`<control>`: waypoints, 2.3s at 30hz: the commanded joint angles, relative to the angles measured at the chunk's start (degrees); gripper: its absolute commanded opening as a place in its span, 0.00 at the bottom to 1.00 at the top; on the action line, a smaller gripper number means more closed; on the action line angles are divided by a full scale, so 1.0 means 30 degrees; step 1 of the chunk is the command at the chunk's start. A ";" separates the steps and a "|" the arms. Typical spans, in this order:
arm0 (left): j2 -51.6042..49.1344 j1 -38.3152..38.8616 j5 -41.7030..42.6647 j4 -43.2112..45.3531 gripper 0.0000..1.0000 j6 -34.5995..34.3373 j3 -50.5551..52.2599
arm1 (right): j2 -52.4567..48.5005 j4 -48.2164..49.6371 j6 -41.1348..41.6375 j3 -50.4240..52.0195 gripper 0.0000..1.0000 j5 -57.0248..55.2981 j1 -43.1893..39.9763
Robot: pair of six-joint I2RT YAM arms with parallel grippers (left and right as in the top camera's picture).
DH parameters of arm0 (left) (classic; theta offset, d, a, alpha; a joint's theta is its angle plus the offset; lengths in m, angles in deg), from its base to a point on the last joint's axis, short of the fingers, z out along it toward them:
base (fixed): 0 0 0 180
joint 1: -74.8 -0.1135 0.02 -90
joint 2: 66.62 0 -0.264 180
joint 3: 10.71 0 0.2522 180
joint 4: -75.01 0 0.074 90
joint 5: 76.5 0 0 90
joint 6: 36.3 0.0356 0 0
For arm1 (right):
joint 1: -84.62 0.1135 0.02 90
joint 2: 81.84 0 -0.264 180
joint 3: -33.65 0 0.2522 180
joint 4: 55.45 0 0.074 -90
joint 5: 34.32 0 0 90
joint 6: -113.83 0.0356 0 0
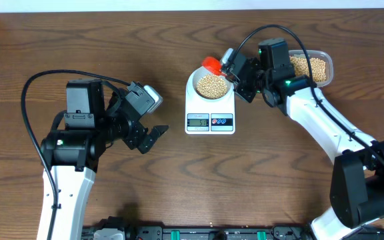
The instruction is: Scoop item into bowl and weigh 50g on scale
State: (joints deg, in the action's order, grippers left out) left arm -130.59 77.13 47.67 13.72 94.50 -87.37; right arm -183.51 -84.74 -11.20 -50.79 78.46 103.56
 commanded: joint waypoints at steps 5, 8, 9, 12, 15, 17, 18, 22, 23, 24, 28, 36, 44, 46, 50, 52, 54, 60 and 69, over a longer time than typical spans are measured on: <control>-0.0044 -0.0095 0.0029 -0.0007 0.98 0.0248 -0.0364 | -0.0248 -0.0379 -0.1872 -0.0168 0.01 -0.1749 0.0299; -0.0044 -0.0095 0.0029 -0.0007 0.98 0.0248 -0.0364 | -0.0248 -0.0495 -0.1953 -0.0168 0.01 -0.2055 0.0459; -0.0044 -0.0095 0.0029 -0.0007 0.98 0.0255 -0.0364 | -0.0248 -0.0576 -0.1953 -0.0168 0.01 -0.2047 0.0495; -0.0044 -0.0095 0.0029 -0.0007 0.98 0.0255 -0.0364 | -0.0248 -0.0903 -0.1953 -0.0168 0.01 -0.2047 0.0627; -0.0044 -0.0095 0.0029 -0.0007 0.98 0.0255 -0.0364 | -0.0255 -0.1377 -0.1945 -0.0168 0.01 -0.2047 0.0845; -0.0044 -0.0095 0.0029 -0.0007 0.98 0.0248 -0.0364 | -0.0262 -0.1428 -0.2018 -0.0168 0.01 -0.2055 0.0976; -0.0044 -0.0095 0.0029 -0.0007 0.98 0.0248 -0.0364 | -0.0262 -0.1443 -0.2091 -0.0168 0.01 -0.2055 0.1042; -0.0044 -0.0095 0.0029 -0.0007 0.98 0.0255 -0.0364 | -0.0270 -0.1552 -0.2142 -0.0168 0.01 -0.2062 0.1158; -0.0044 -0.0095 0.0029 -0.0007 0.98 0.0248 -0.0364 | -0.0313 -0.1552 -0.2142 -0.0168 0.01 -0.2069 0.1217; -0.0044 -0.0095 0.0029 -0.0007 0.98 0.0248 -0.0364 | -0.0342 -0.1552 -0.2149 -0.0168 0.01 -0.2062 0.1253; -0.0044 -0.0095 0.0029 -0.0007 0.98 0.0248 -0.0364 | -0.0809 -0.1588 -0.2346 -0.0168 0.01 -0.2565 0.1486; -0.0044 -0.0095 0.0029 -0.0007 0.98 0.0248 -0.0364 | -0.0969 -0.2193 -0.2608 -0.0168 0.01 -0.2572 0.1749; -0.0044 -0.0095 0.0029 0.0000 0.98 0.0255 -0.0364 | -0.0816 -0.2047 -0.0087 -0.0175 0.01 -0.1297 0.1792; -0.0044 -0.0095 0.0029 -0.0007 0.98 0.0248 -0.0364 | -0.0678 -0.2033 0.0532 -0.0175 0.01 -0.0896 0.1785; -0.0044 -0.0095 0.0029 -0.0007 0.98 0.0248 -0.0364 | -0.0466 -0.2047 0.1887 -0.0182 0.01 -0.0175 0.1756; -0.0044 -0.0095 0.0029 -0.0007 0.98 0.0248 -0.0364 | -0.0401 -0.2069 0.2616 -0.0182 0.01 0.0138 0.1712; -0.0044 -0.0095 0.0029 -0.0007 0.98 0.0248 -0.0364 | -0.0393 -0.2055 0.3381 -0.0182 0.01 0.0634 0.1596; -0.0044 -0.0095 0.0029 -0.0007 0.98 0.0248 -0.0364 | -0.0386 -0.2040 0.3818 -0.0189 0.01 0.0816 0.1304; -0.0044 -0.0095 0.0029 -0.0007 0.98 0.0248 -0.0364 | -0.0386 -0.1224 0.3810 -0.0189 0.01 -0.0255 0.0801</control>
State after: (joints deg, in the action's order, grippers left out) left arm -130.59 77.13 47.67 13.70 94.52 -87.37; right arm -185.85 -89.70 -0.62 -50.79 79.14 106.62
